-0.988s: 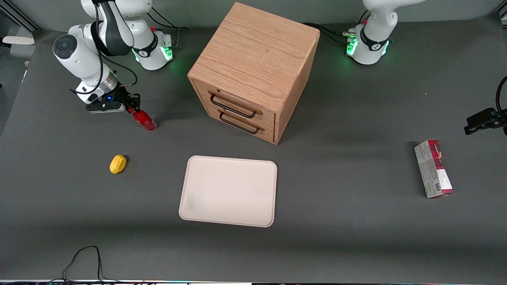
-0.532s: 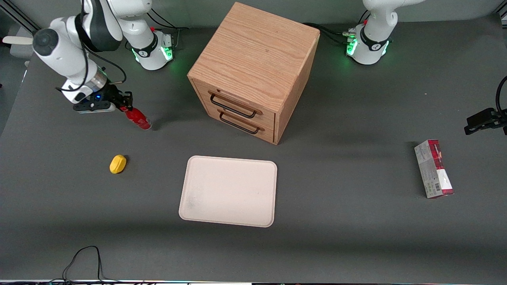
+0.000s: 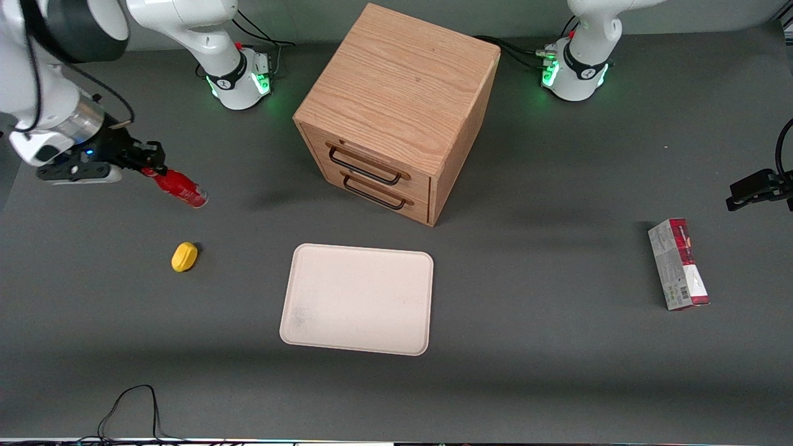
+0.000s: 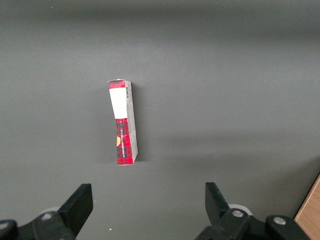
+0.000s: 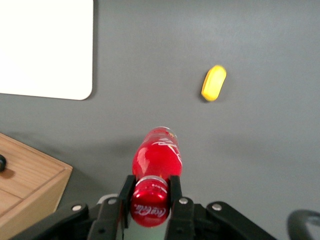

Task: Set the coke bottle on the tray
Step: 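Lift the bottle with the right gripper and carry it toward the tray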

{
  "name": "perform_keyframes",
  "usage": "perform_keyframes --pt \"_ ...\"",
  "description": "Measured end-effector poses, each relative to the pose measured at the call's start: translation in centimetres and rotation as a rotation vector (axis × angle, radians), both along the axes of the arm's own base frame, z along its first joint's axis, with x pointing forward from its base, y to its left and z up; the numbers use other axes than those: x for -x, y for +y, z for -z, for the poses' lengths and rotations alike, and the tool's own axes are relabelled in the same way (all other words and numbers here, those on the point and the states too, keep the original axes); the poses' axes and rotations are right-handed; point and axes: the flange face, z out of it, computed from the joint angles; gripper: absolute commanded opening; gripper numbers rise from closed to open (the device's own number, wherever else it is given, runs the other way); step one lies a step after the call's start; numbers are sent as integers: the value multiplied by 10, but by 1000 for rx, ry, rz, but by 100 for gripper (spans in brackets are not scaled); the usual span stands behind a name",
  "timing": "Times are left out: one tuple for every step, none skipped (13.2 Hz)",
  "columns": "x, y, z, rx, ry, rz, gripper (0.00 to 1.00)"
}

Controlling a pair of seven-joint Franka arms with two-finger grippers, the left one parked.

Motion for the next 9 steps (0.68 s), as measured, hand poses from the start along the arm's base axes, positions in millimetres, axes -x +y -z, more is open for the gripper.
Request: perform_keyframes --pt "-20 1 -14 2 7 1 4" --pt "-39 2 -24 5 7 5 4" --pt "-56 4 -30 7 5 16 4" --pt "-70 5 -32 9 4 23 4" --pt "-81 6 -33 11 0 30 5" --pt "-92 6 -31 13 0 44 5" --pt "-103 8 -30 15 4 64 5" --pt "-116 11 -26 17 11 89 5" --pt "-130 15 -21 19 26 113 5"
